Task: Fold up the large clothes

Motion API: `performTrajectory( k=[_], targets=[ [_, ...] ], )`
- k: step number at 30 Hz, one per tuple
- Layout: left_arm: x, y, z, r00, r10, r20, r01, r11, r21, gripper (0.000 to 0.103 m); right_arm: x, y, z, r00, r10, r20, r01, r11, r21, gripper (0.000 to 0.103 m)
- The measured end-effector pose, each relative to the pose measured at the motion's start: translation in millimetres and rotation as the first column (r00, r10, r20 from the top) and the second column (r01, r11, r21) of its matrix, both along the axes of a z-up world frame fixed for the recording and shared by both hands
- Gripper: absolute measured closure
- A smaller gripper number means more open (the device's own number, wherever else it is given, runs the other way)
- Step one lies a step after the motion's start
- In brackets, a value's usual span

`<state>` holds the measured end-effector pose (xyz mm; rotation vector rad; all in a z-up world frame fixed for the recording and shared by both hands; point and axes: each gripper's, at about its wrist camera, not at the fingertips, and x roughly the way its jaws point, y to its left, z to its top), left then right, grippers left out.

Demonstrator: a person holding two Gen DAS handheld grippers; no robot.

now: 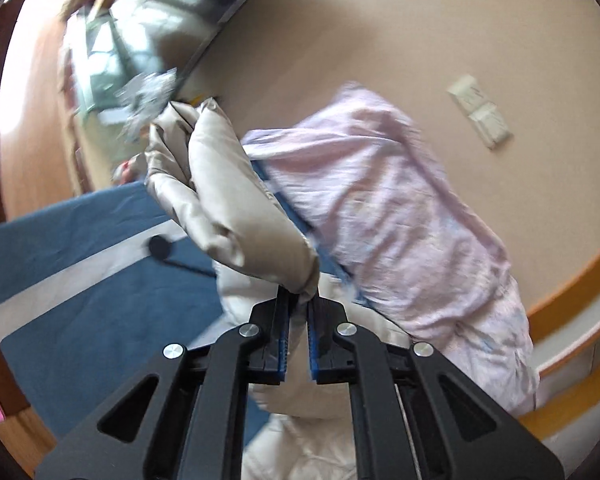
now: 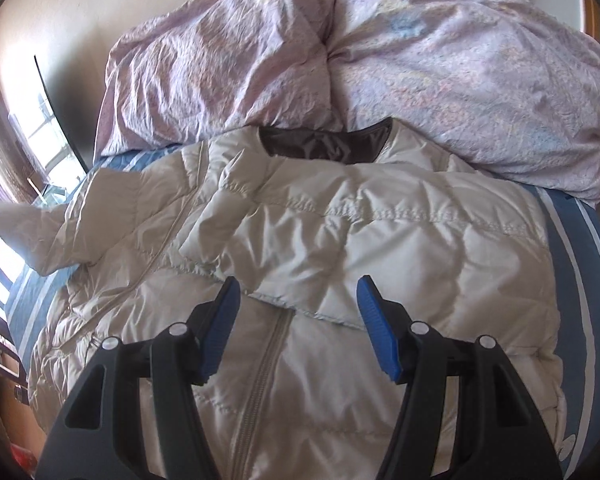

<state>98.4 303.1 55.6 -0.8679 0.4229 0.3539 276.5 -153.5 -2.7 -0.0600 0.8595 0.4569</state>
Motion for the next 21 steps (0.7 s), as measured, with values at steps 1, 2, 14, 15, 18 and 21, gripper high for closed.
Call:
performTrajectory(
  k=[1,2,14,15,18,21],
  targets=[
    [6,-10,8,1.000,-0.028,0.012,0.028,0.999,0.024,0.096,1,-3,1,1.000,-0.005,0.002,0.005,1.000,0.005,0.042],
    [15,-25,20,0.997,-0.070,0.029,0.068,0.996,0.059,0.096,1,-7,3,1.000,-0.014,0.005,0.014,1.000,0.011,0.042],
    [91,-187,41,0.844,-0.527,0.101,0.512,0.847,0.139,0.096,10,-45,3,0.994,-0.105,-0.006,0.105,0.994,0.043,0.042],
    [97,-198,38,0.828,-0.552,0.094,0.539,0.831,0.136,0.096,10,-47,3,0.994,-0.108,-0.007,0.109,0.993,0.043,0.042],
    [106,-215,29,0.801,-0.593,0.079,0.584,0.804,0.118,0.096,11,-52,2,0.993,-0.119,-0.008,0.119,0.992,0.046,0.042],
    [112,-226,23,0.790,-0.609,0.065,0.601,0.792,0.111,0.096,12,-55,2,0.992,-0.123,-0.008,0.124,0.991,0.048,0.042]
  ],
)
